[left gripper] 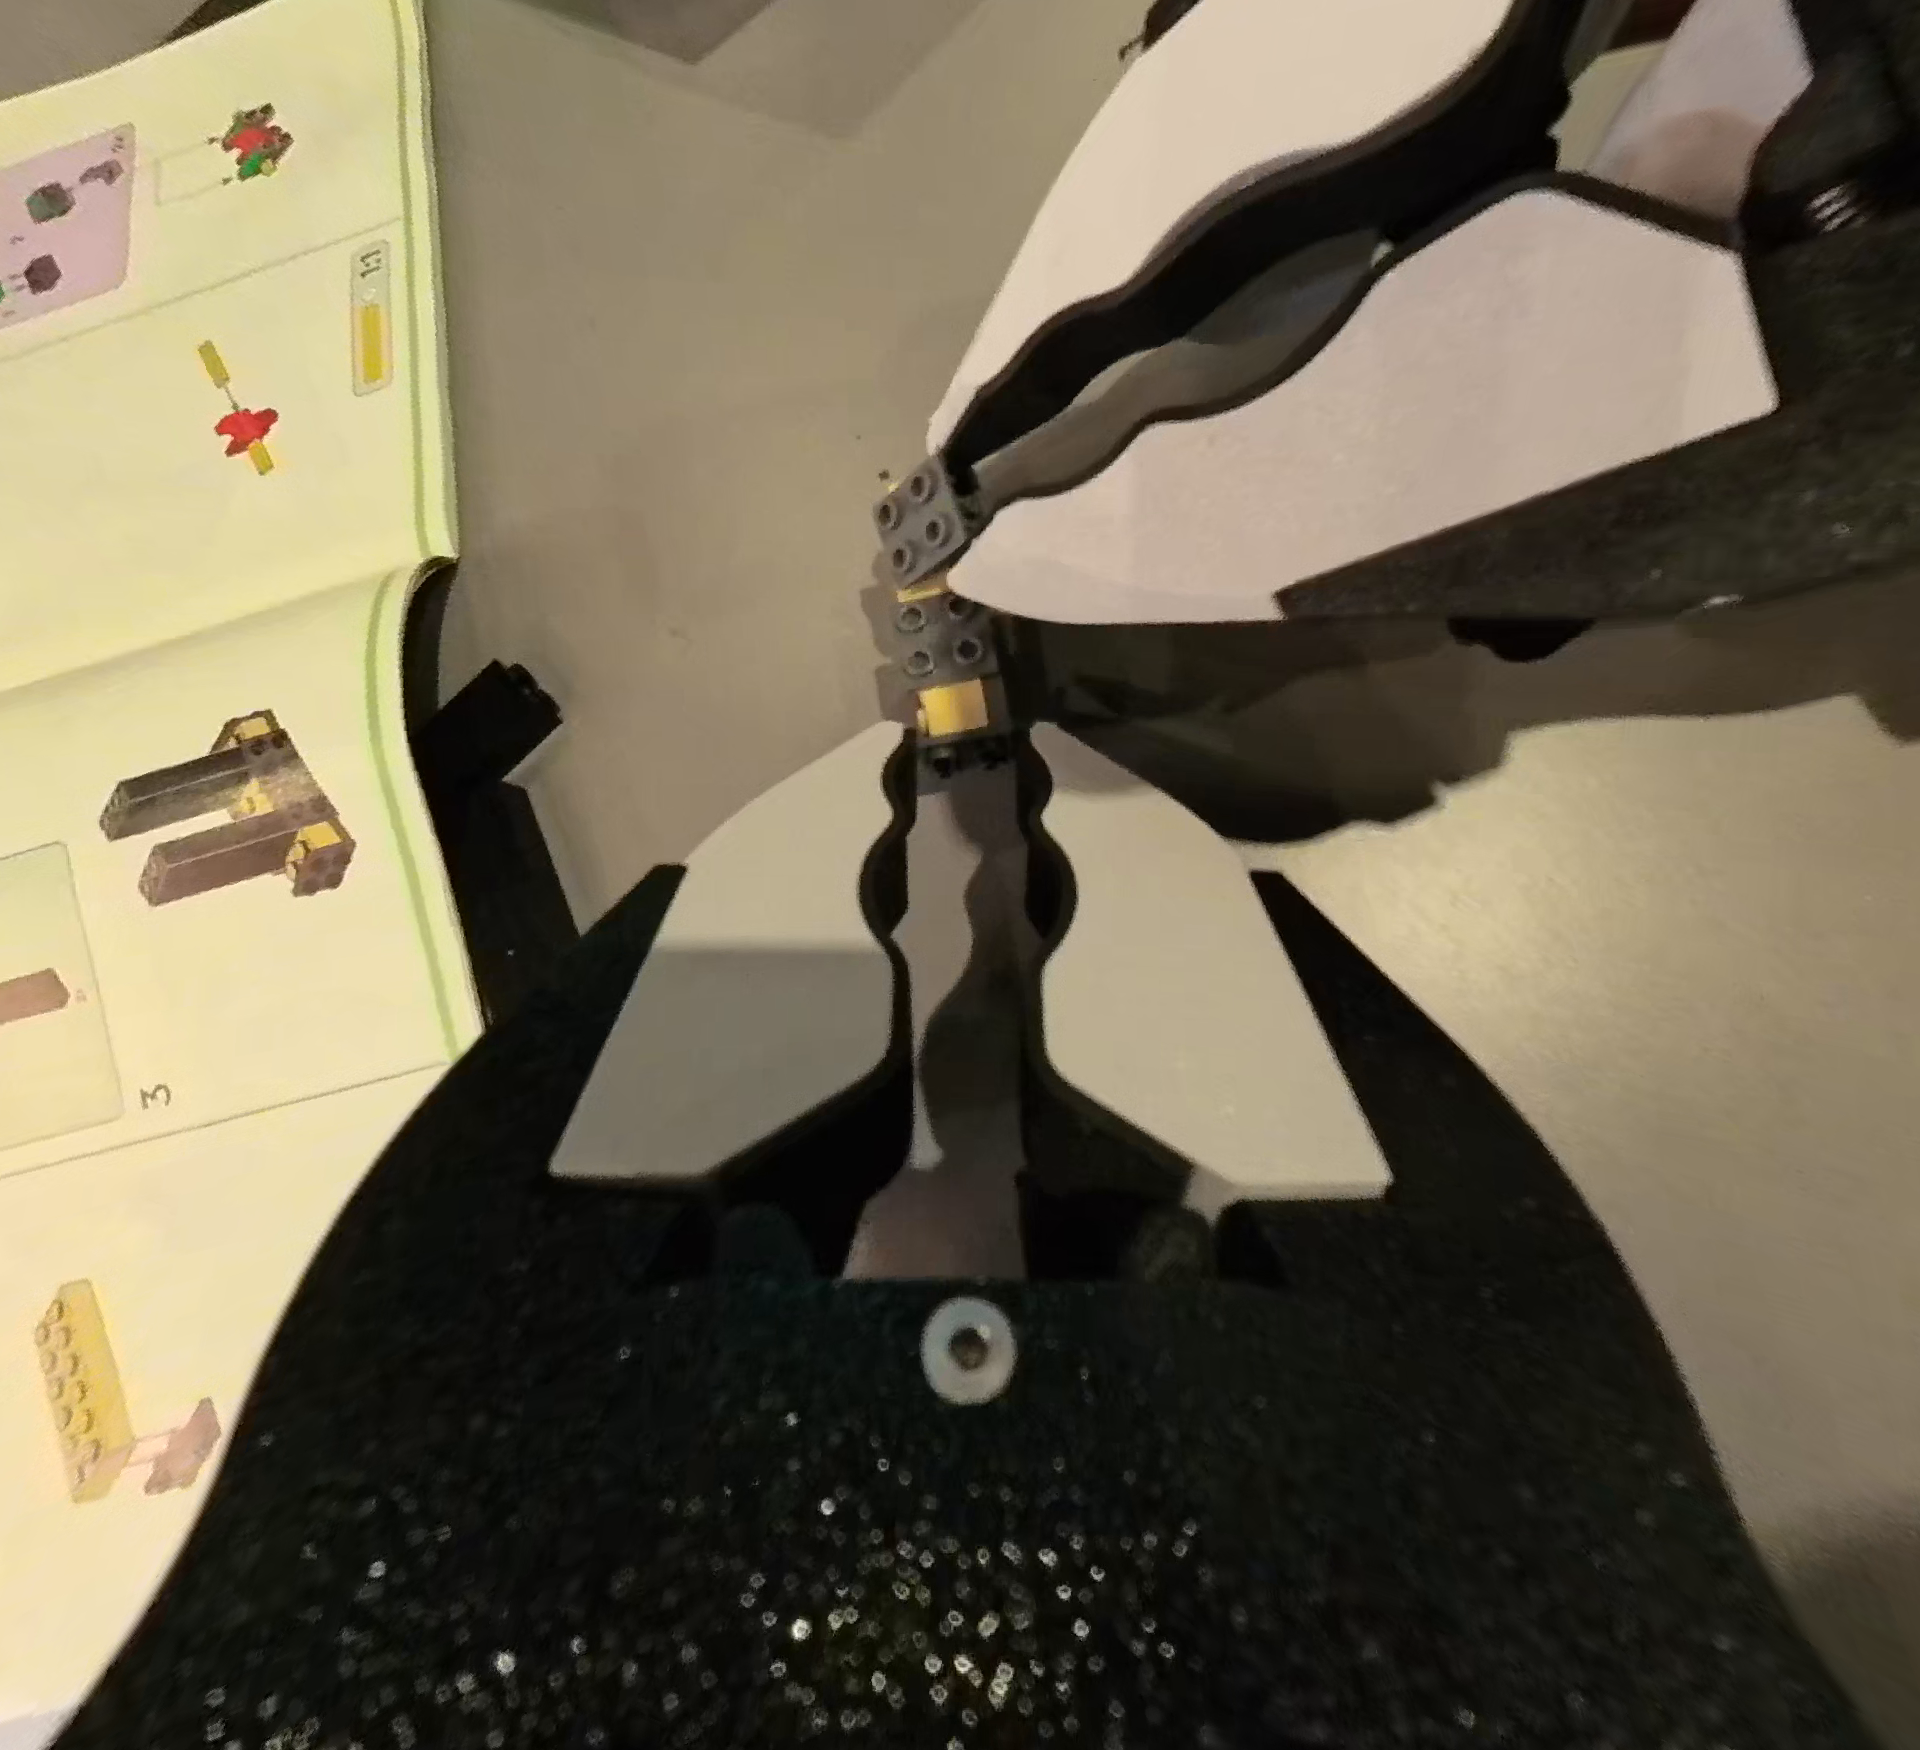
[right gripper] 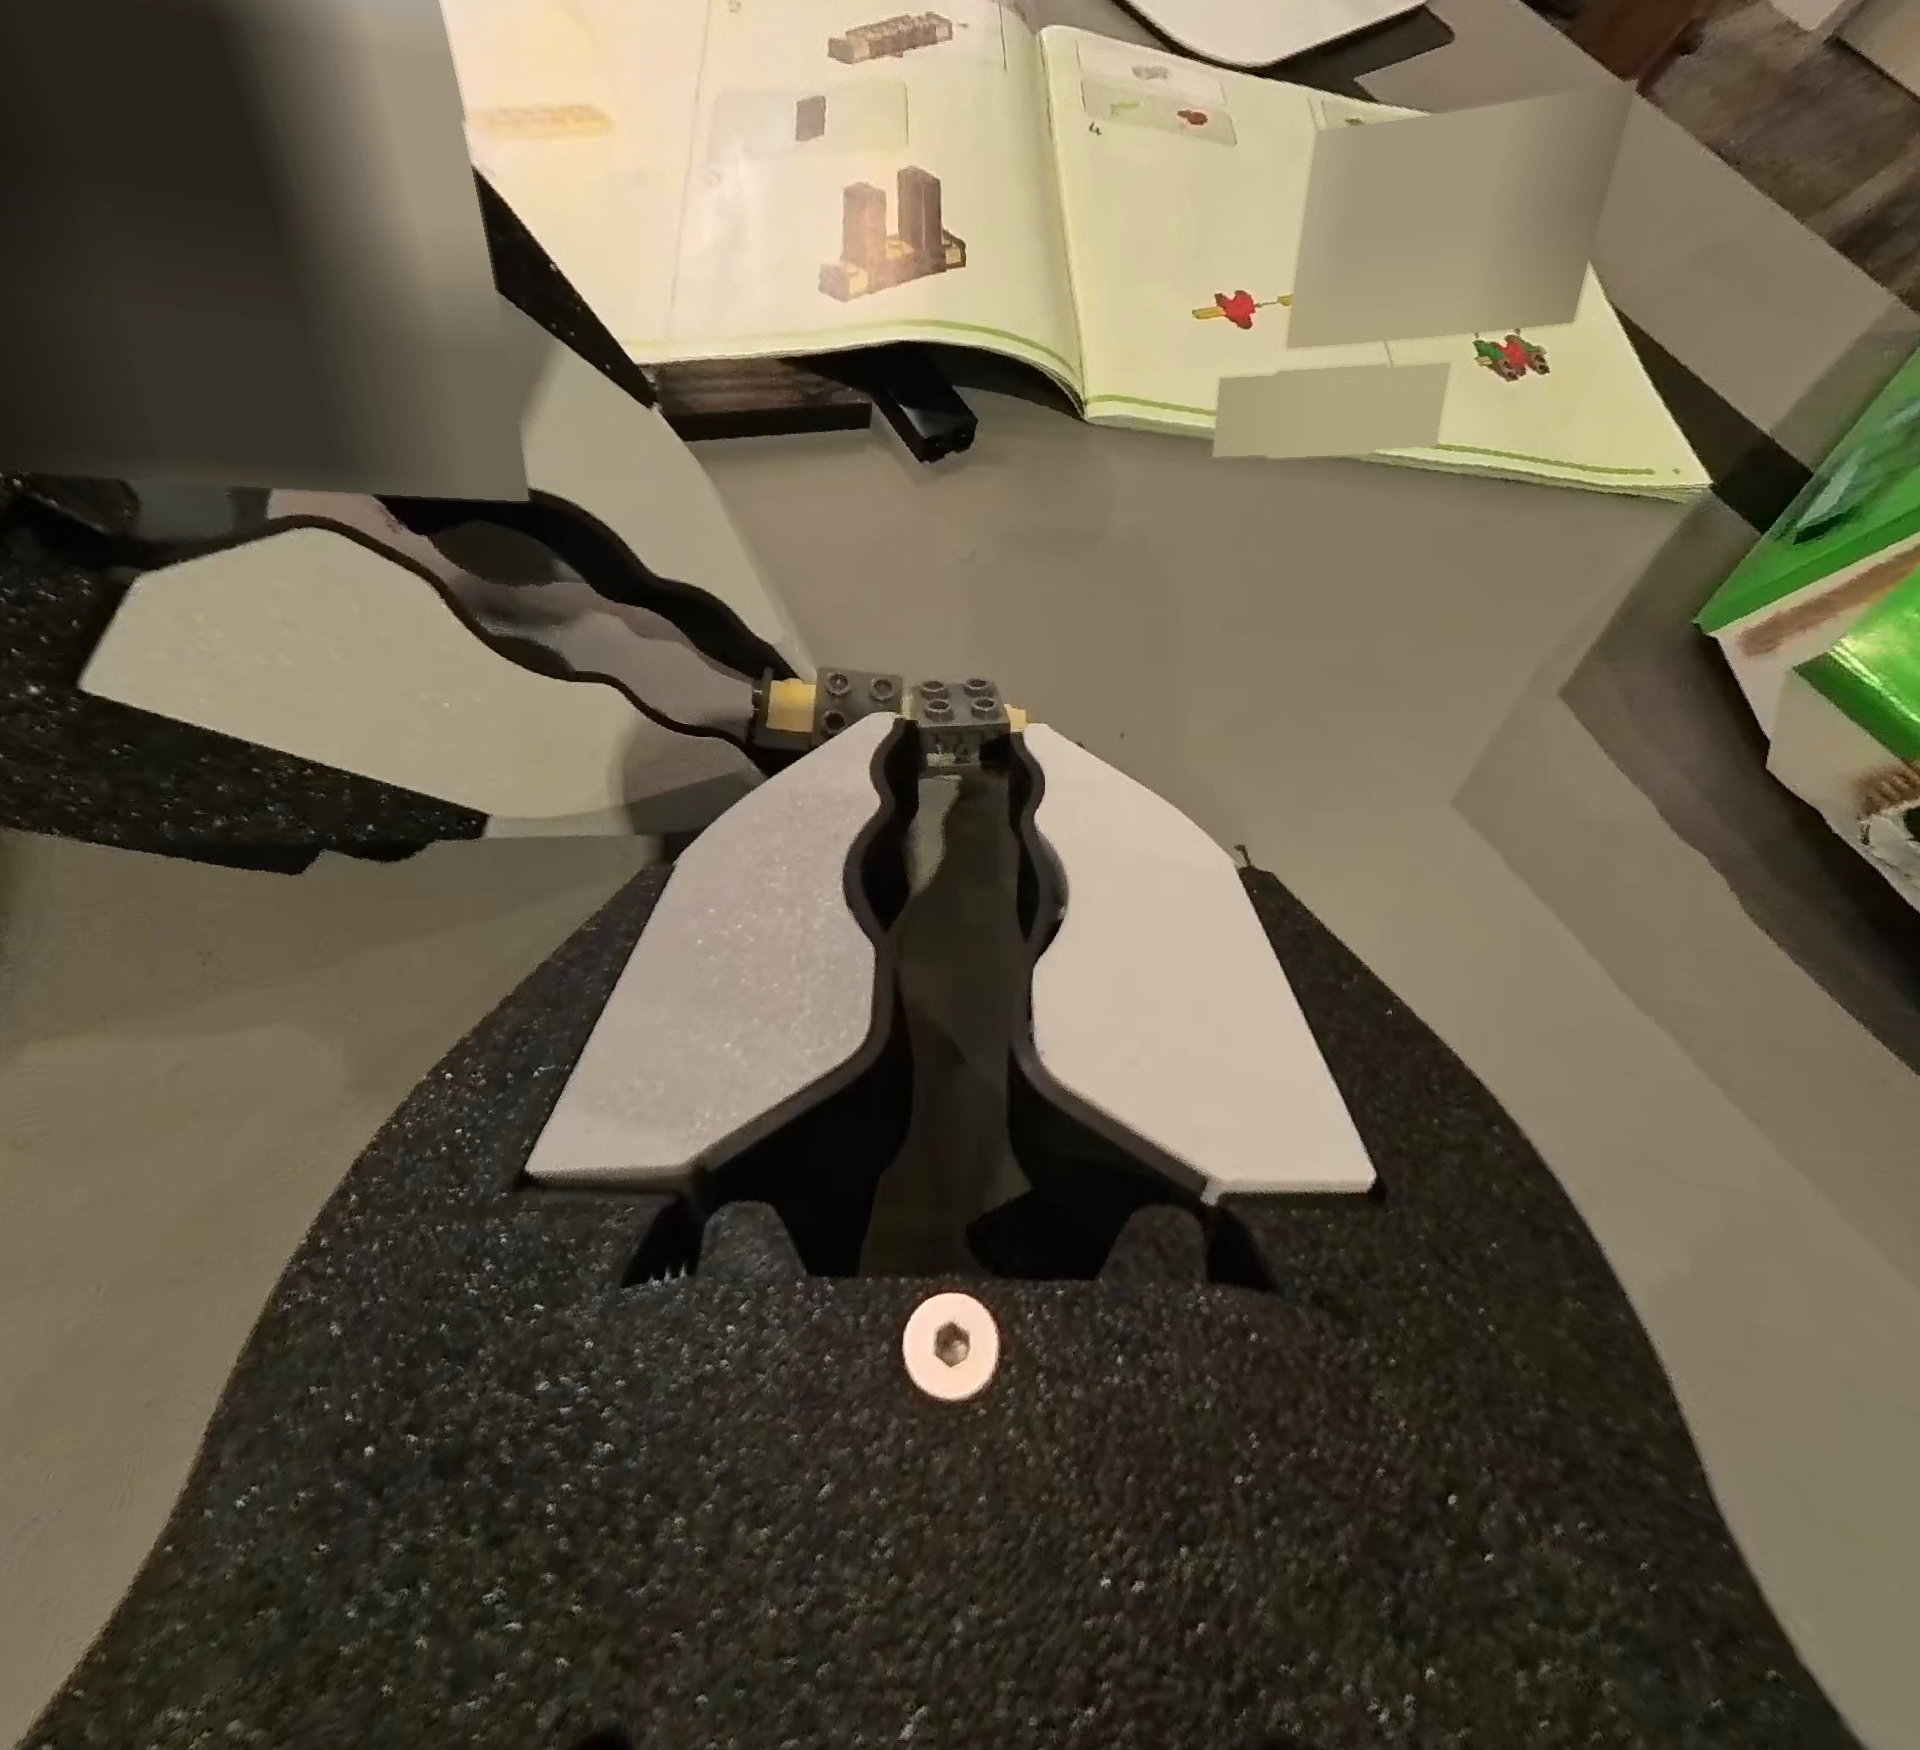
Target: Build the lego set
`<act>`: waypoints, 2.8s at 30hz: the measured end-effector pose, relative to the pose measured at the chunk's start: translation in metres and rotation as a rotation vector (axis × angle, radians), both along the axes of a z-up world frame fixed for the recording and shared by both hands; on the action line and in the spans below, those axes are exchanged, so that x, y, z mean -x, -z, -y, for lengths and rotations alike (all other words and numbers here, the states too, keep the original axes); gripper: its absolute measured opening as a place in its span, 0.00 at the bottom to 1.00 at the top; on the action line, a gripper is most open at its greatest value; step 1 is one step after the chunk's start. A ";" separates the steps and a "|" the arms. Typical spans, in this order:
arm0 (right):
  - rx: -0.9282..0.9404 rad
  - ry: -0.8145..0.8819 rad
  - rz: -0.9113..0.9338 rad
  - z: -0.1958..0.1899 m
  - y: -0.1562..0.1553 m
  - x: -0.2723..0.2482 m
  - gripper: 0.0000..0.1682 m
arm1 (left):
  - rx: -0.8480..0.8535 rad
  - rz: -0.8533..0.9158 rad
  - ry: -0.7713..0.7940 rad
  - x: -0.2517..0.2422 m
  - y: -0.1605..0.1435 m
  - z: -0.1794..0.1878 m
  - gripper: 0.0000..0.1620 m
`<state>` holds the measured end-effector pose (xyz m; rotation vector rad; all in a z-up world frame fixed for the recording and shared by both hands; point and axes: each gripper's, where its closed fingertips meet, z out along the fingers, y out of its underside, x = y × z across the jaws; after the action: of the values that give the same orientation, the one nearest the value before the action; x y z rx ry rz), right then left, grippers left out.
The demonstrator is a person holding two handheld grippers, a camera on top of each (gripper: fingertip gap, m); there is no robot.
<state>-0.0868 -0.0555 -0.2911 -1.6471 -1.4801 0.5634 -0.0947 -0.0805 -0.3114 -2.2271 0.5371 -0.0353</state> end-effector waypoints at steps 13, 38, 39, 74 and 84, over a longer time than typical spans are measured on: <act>0.035 -0.008 -0.011 -0.002 0.000 0.001 0.10 | 0.007 0.011 0.003 -0.001 0.000 -0.001 0.11; 0.073 -0.050 -0.011 -0.001 0.000 -0.001 0.11 | 0.008 0.022 0.004 -0.001 0.000 -0.001 0.11; 0.078 -0.052 -0.012 -0.001 0.001 -0.001 0.11 | 0.008 0.023 0.004 -0.001 0.000 -0.001 0.11; -0.010 -0.158 0.025 0.001 0.005 -0.005 0.00 | 0.010 0.027 0.004 0.000 0.000 -0.001 0.10; -0.063 -0.172 0.046 0.002 0.007 -0.004 0.00 | 0.010 0.029 0.004 0.000 0.001 -0.001 0.10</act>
<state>-0.0830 -0.0578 -0.2982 -1.5026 -1.6675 0.5690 -0.0946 -0.0796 -0.3120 -2.2321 0.5268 -0.0728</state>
